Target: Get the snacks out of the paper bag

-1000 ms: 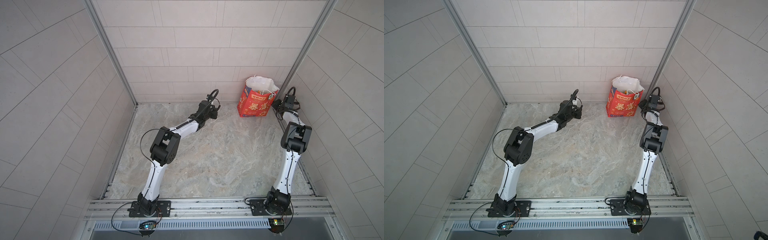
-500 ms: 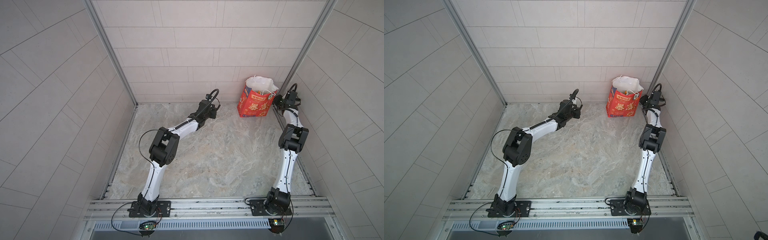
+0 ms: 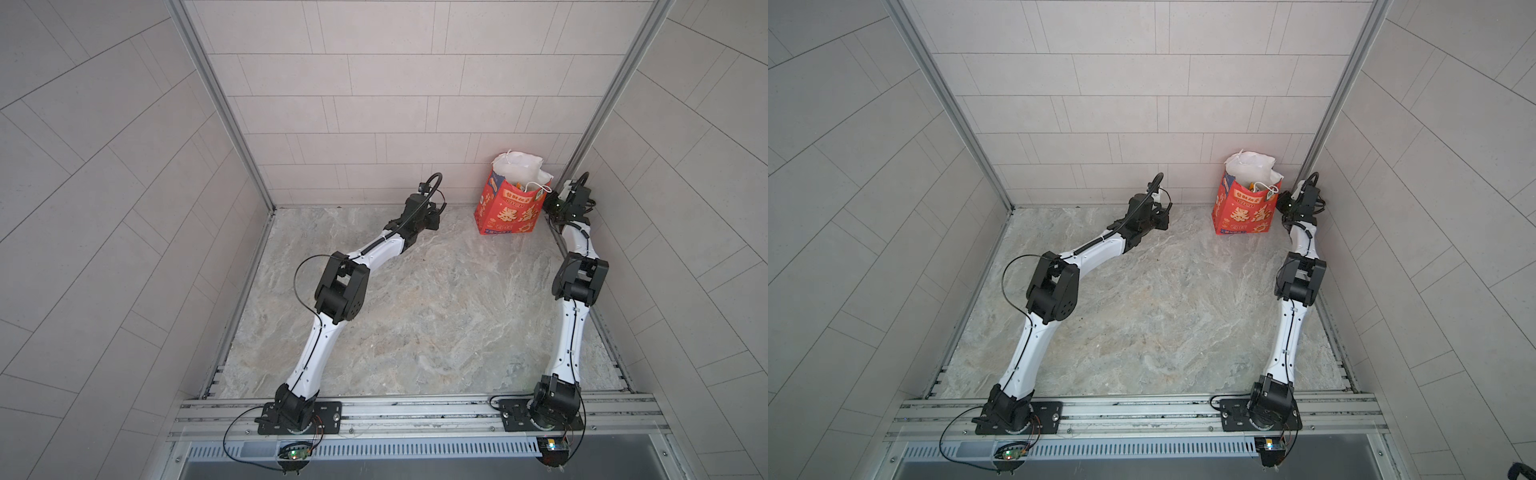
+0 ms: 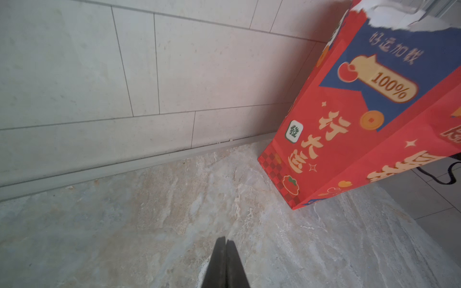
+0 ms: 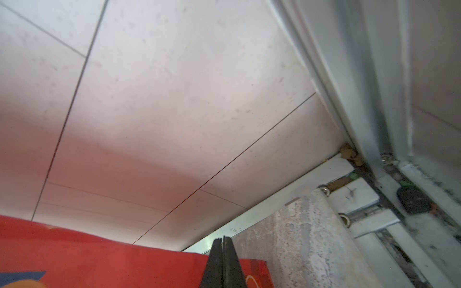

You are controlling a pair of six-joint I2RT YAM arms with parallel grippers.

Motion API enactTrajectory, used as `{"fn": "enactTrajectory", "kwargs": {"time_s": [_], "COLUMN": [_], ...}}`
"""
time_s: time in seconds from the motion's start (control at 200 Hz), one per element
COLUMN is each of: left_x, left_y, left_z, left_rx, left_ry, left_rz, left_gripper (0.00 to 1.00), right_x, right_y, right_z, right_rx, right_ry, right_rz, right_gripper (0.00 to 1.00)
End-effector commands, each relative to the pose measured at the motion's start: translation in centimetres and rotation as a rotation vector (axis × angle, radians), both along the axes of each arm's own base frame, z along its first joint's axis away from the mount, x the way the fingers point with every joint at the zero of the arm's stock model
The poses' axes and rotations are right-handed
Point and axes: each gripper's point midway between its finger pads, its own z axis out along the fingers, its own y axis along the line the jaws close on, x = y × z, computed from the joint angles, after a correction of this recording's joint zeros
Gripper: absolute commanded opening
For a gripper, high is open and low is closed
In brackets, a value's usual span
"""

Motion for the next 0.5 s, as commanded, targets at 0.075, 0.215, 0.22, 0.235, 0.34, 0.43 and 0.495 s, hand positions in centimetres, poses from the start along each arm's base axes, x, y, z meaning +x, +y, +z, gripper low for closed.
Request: {"fn": "enactTrajectory", "kwargs": {"time_s": [0.075, 0.215, 0.22, 0.235, 0.34, 0.43, 0.495], "left_x": [1.7, 1.6, 1.6, 1.6, 1.4, 1.1, 0.8], "left_y": [2.6, 3.6, 3.7, 3.8, 4.6, 5.2, 5.8], "left_z": [1.4, 0.8, 0.8, 0.7, 0.4, 0.4, 0.2], "left_rx": [-0.062, -0.066, -0.066, -0.065, -0.060, -0.049, -0.038], "left_ry": [-0.003, 0.005, 0.005, 0.006, 0.006, 0.002, 0.003], "left_rz": [0.037, 0.049, 0.049, 0.051, 0.068, 0.077, 0.089], "left_gripper": [0.01, 0.01, 0.01, 0.01, 0.02, 0.02, 0.02], "right_x": [1.0, 0.9, 0.9, 0.8, 0.4, 0.0, -0.2], "right_y": [5.0, 7.8, 7.8, 8.1, 10.1, 11.8, 13.2], "right_z": [1.9, 1.9, 1.8, 1.7, 1.3, 1.2, 1.1], "right_rx": [-0.010, -0.016, -0.016, -0.019, -0.025, -0.027, -0.030], "right_ry": [-0.101, -0.109, -0.106, -0.102, -0.092, -0.095, -0.089], "right_rz": [0.193, 0.300, 0.302, 0.312, 0.388, 0.447, 0.485], "right_gripper": [0.02, 0.03, 0.03, 0.03, 0.05, 0.05, 0.05]}}
